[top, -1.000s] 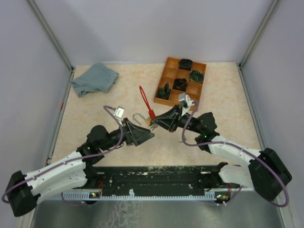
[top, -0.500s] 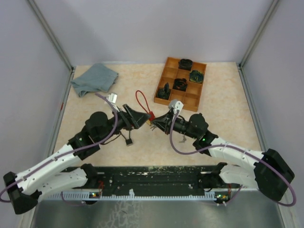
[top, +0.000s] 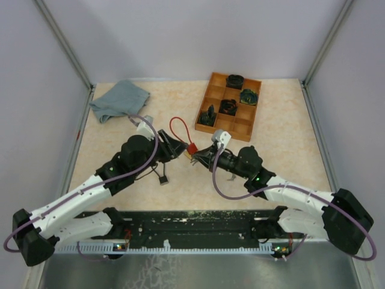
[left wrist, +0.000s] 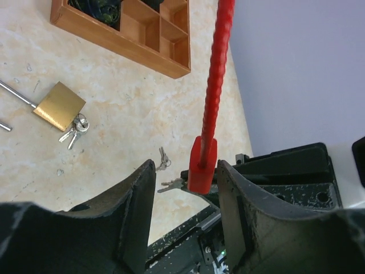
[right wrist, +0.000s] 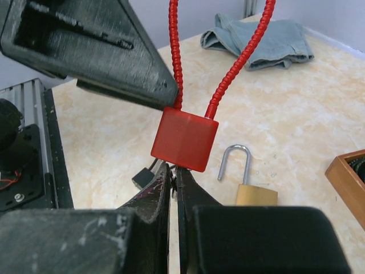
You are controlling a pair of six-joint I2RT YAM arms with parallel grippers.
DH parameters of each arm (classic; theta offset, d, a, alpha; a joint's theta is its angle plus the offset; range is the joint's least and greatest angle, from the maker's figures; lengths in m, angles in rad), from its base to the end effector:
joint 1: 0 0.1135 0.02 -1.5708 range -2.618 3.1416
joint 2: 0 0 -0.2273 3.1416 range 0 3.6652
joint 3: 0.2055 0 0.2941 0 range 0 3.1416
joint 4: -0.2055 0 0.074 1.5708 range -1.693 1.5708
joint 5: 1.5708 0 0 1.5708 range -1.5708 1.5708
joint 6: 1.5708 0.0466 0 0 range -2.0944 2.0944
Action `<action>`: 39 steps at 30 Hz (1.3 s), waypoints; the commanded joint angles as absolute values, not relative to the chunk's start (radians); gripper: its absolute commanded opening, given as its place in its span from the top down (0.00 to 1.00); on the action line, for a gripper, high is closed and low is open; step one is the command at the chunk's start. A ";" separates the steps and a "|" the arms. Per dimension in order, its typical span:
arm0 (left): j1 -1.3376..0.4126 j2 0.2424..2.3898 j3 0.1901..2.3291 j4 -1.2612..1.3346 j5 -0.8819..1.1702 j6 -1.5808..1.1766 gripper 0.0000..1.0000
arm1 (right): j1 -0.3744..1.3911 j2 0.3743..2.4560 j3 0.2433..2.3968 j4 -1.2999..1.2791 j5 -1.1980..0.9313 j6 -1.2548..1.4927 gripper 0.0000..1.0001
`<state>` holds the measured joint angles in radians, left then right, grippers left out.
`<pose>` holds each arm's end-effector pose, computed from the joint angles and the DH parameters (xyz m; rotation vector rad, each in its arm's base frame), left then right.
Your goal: Unlock with the key
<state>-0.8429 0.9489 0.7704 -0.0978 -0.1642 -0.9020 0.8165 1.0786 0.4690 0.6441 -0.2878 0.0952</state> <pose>0.2033 -0.2167 0.2735 -0.1814 1.9734 -1.0404 0.1969 0.2289 0.2023 -0.7878 1.4099 0.9356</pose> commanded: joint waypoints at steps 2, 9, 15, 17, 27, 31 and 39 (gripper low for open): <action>-0.821 0.941 0.776 -0.052 -0.133 -0.932 0.45 | 0.832 1.040 0.464 0.735 -0.279 0.072 1.00; -0.783 0.941 0.739 -0.009 -0.092 -0.965 0.53 | 0.836 1.034 0.452 0.762 -0.290 0.084 1.00; -0.763 0.952 0.724 0.045 -0.046 -0.975 0.70 | 0.840 1.029 0.440 0.769 -0.298 0.081 1.00; -0.757 0.958 0.721 0.055 -0.031 -0.979 0.71 | 0.842 1.031 0.437 0.772 -0.296 0.075 1.00; -0.708 0.949 0.733 0.050 -0.008 -0.953 1.00 | 0.845 1.004 0.400 0.776 -0.281 0.056 1.00; -0.684 0.880 0.745 0.031 -0.065 -0.908 1.00 | 0.844 0.982 0.371 0.764 -0.262 0.045 1.00; -0.683 0.878 0.715 0.116 0.019 -0.904 1.00 | 0.844 1.013 0.374 0.793 -0.306 0.078 1.00</action>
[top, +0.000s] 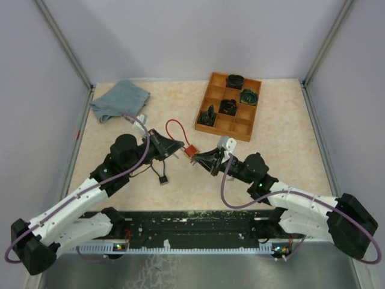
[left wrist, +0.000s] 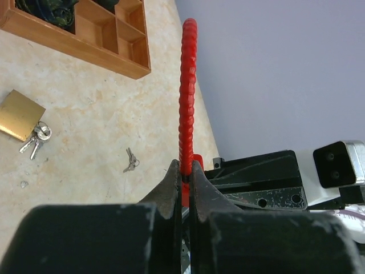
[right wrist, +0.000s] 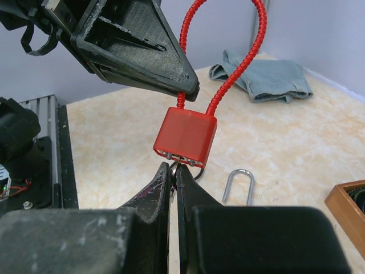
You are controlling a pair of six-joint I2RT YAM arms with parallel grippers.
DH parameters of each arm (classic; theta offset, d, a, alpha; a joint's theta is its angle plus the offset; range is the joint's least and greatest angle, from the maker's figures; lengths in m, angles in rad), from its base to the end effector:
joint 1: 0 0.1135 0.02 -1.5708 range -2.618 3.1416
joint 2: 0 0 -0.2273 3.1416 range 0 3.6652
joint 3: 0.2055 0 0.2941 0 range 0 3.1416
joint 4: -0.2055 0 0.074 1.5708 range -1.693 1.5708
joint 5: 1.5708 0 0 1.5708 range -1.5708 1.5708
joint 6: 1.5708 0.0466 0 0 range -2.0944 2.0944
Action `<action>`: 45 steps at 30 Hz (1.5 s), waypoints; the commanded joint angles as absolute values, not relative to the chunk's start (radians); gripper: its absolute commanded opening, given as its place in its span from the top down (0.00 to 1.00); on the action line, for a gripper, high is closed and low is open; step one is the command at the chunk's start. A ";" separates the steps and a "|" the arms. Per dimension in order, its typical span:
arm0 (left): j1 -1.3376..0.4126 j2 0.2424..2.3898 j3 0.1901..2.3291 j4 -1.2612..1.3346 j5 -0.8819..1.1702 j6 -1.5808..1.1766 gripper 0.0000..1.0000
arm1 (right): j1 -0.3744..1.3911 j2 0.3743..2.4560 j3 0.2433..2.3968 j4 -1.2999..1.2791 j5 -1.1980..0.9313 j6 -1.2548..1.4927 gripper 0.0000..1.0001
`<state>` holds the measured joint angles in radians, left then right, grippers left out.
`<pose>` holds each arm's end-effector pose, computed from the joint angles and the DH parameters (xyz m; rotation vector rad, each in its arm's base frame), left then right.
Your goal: Unlock with the key
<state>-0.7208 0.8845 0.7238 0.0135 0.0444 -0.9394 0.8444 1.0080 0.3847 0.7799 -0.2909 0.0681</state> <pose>0.2158 -0.1923 0.2848 -0.1702 1.8829 -1.2317 0.1791 0.2217 0.2049 -0.7895 1.2651 0.9511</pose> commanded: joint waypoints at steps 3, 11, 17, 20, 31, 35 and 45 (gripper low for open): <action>-0.683 0.891 0.674 0.220 0.140 -0.905 1.00 | 0.843 1.014 0.362 0.867 -0.323 0.115 1.00; -0.682 0.842 0.593 0.312 0.256 -0.875 1.00 | 0.781 1.037 0.330 1.087 -0.397 0.286 1.00; -0.683 0.806 0.603 0.182 0.196 -0.818 0.49 | 0.824 1.020 0.361 0.944 -0.385 0.115 1.00; -0.682 0.758 0.598 0.132 0.145 -0.773 0.31 | 0.825 1.004 0.349 0.954 -0.367 0.114 1.00; -0.681 0.537 0.434 0.069 -0.050 -0.846 0.30 | 0.824 0.993 0.334 1.086 -0.371 0.226 1.00; -0.681 0.547 0.395 0.157 -0.027 -0.858 0.31 | 0.825 0.994 0.337 1.120 -0.408 0.269 1.00; -0.681 0.663 0.345 0.572 0.192 -0.868 0.31 | 0.825 1.036 0.340 1.231 -0.500 0.381 1.00</action>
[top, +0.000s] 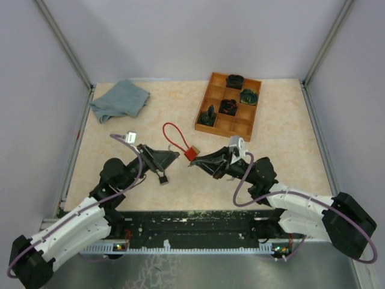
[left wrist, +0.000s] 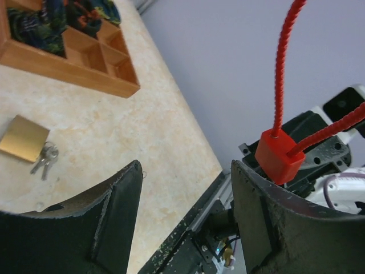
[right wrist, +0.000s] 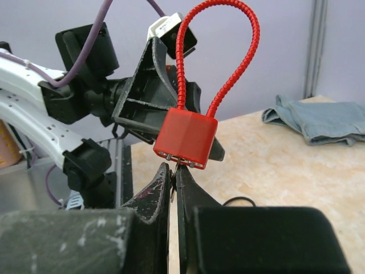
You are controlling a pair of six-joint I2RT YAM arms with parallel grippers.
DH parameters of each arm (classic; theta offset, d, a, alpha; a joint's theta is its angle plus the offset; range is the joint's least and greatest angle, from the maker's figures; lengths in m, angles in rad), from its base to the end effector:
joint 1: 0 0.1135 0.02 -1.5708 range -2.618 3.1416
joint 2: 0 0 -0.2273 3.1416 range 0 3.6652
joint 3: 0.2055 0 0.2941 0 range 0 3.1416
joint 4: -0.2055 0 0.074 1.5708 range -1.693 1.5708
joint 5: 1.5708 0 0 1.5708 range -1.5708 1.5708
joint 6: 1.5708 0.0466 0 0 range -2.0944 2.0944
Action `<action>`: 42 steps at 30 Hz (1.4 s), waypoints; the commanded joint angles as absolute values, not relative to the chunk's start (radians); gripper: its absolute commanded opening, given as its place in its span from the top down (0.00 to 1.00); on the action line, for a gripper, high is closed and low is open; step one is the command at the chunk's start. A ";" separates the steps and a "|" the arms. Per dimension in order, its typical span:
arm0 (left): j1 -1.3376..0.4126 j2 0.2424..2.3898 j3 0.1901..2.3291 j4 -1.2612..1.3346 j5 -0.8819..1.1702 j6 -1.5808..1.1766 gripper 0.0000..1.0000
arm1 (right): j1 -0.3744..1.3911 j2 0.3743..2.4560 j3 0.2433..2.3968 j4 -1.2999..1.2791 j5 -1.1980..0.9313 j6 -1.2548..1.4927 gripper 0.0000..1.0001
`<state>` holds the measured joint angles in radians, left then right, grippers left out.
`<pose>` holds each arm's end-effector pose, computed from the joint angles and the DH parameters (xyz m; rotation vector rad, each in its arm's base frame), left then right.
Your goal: Unlock with the key
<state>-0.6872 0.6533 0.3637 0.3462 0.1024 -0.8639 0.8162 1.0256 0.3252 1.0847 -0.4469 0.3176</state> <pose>0.1923 -0.1640 0.2338 -0.0569 1.6649 -1.2933 0.1692 0.2094 0.2117 -0.7200 1.1126 1.2409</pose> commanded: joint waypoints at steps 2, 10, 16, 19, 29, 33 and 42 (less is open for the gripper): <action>-0.681 0.669 0.330 0.637 0.216 -0.871 0.32 | 0.824 1.044 0.339 1.243 -0.512 0.394 1.00; -0.671 0.711 0.330 0.751 0.261 -0.866 0.36 | 0.824 1.047 0.346 1.232 -0.552 0.398 1.00; -0.658 0.783 0.330 0.842 0.301 -0.896 0.39 | 0.826 1.060 0.350 1.266 -0.582 0.420 1.00; -0.657 0.810 0.323 0.922 0.338 -0.915 0.40 | 0.825 1.073 0.351 1.286 -0.589 0.432 1.00; -0.657 0.802 0.293 0.980 0.404 -0.923 0.40 | 0.825 1.072 0.351 1.269 -0.571 0.420 1.00; -0.657 0.819 0.295 1.006 0.412 -0.937 0.41 | 0.825 1.077 0.359 1.262 -0.587 0.421 1.00; -0.657 0.926 0.326 1.142 0.454 -0.964 0.60 | 0.830 1.083 0.366 1.220 -0.585 0.393 1.00</action>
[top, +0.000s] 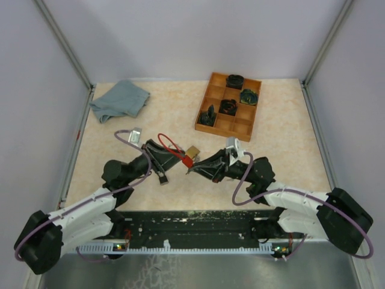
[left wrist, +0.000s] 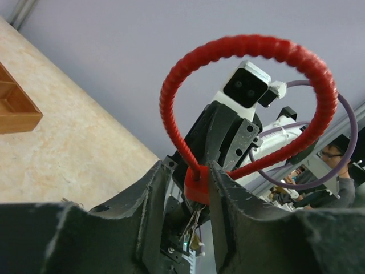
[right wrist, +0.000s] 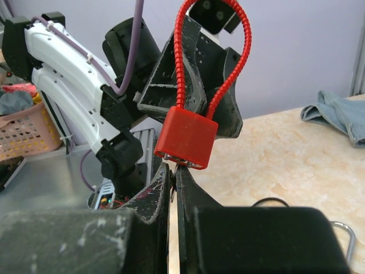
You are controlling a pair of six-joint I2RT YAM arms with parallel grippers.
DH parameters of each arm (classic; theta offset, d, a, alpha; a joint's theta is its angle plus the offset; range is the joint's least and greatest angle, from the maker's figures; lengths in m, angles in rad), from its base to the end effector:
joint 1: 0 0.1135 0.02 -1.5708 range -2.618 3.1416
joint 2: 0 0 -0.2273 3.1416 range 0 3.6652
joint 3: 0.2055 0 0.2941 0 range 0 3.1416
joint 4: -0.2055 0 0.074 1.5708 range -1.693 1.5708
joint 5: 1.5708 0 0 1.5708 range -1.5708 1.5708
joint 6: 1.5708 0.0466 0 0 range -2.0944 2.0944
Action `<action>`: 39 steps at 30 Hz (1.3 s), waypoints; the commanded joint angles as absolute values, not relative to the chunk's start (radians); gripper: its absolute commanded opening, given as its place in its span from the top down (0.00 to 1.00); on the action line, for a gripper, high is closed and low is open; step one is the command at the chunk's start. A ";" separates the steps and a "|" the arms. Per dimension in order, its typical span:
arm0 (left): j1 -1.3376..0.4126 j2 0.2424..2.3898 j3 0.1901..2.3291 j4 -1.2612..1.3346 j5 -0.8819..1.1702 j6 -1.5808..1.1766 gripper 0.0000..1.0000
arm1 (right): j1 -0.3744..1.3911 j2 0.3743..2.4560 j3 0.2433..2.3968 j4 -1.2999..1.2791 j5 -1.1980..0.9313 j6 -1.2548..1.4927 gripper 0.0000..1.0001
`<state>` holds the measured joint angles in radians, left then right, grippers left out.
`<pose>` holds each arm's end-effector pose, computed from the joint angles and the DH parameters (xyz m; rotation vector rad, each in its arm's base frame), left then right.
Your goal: Unlock with the key
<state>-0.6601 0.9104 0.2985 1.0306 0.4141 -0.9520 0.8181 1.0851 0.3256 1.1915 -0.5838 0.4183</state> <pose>0.1917 -0.1726 0.2242 0.2263 1.3435 -1.6286 0.1634 0.2121 0.2071 -0.7991 1.0760 1.3956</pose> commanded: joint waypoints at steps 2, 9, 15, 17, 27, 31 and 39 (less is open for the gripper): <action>-0.657 0.927 0.321 1.167 0.462 -0.948 0.73 | 0.830 1.082 0.362 1.230 -0.582 0.404 1.00; -0.649 0.926 0.264 1.366 0.521 -0.886 1.00 | 0.830 1.096 0.377 1.248 -0.606 0.467 1.00; -0.556 0.900 0.261 1.439 0.608 -0.905 1.00 | 0.830 1.065 0.362 1.213 -0.627 0.447 1.00; -0.518 0.900 0.267 1.457 0.628 -0.935 1.00 | 0.830 1.062 0.359 1.213 -0.641 0.441 1.00; -0.394 1.071 0.296 1.757 0.731 -1.158 1.00 | 0.833 1.121 0.374 1.245 -0.703 0.438 1.00; -0.364 1.111 0.303 1.790 0.707 -1.245 1.00 | 0.833 1.121 0.359 1.254 -0.699 0.418 1.00; -0.383 0.929 0.248 1.473 0.542 -1.322 1.00 | 0.836 1.195 0.356 1.262 -0.620 0.326 1.00</action>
